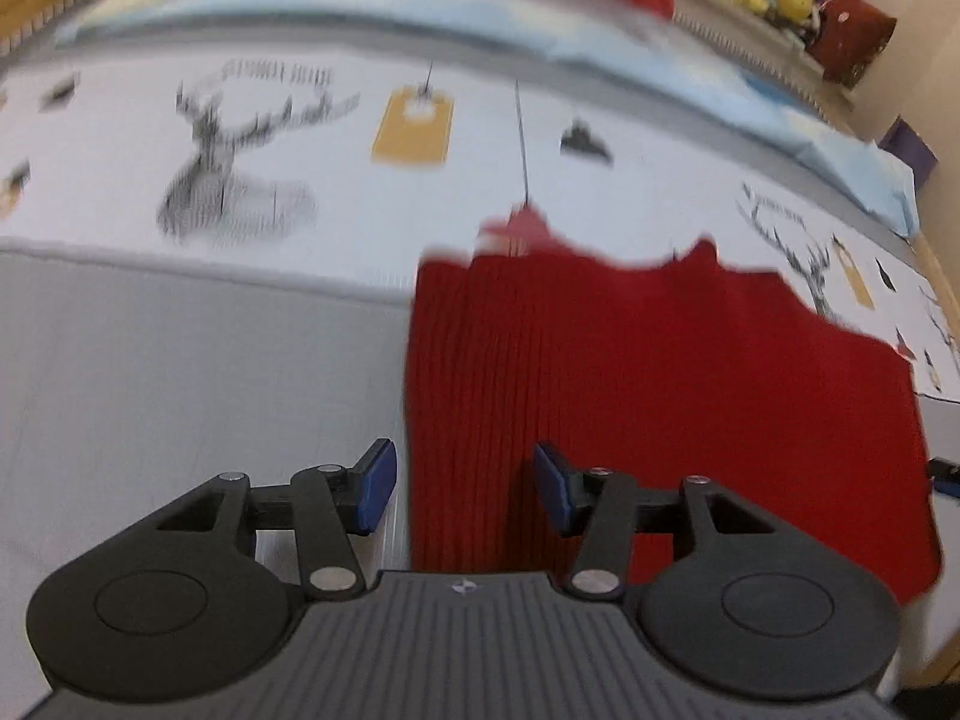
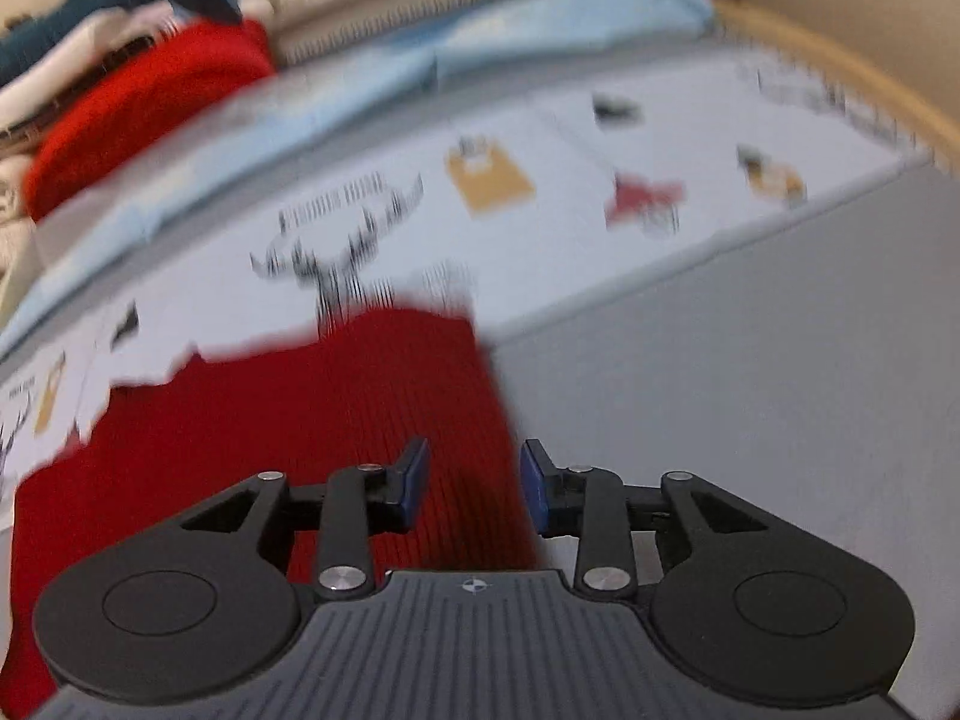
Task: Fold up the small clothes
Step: 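Lay the hem over the collar and open both tools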
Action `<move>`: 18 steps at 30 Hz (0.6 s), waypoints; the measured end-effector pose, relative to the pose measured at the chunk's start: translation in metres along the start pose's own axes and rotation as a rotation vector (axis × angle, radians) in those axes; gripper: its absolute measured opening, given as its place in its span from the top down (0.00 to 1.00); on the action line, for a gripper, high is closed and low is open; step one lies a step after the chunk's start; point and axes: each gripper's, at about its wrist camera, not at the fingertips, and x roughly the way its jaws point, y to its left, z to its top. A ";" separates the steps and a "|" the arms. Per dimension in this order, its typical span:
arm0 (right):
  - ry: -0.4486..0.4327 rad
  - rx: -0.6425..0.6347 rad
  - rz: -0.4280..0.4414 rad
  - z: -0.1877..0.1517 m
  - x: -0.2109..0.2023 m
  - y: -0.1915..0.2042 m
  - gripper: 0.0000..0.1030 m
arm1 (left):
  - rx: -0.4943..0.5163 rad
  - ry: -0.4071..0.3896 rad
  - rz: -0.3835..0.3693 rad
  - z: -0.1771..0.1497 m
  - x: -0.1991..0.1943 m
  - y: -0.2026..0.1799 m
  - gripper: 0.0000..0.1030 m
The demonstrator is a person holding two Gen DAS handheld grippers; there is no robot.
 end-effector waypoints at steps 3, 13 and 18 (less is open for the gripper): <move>0.117 0.069 0.022 -0.014 0.004 -0.014 0.57 | -0.049 0.121 -0.066 -0.015 0.003 0.016 0.45; 0.259 0.119 0.081 -0.062 -0.019 -0.037 0.74 | -0.010 0.166 -0.142 -0.052 -0.024 0.027 0.88; 0.047 0.201 0.117 -0.058 -0.057 -0.047 0.88 | -0.017 -0.125 -0.187 -0.051 -0.075 0.025 0.88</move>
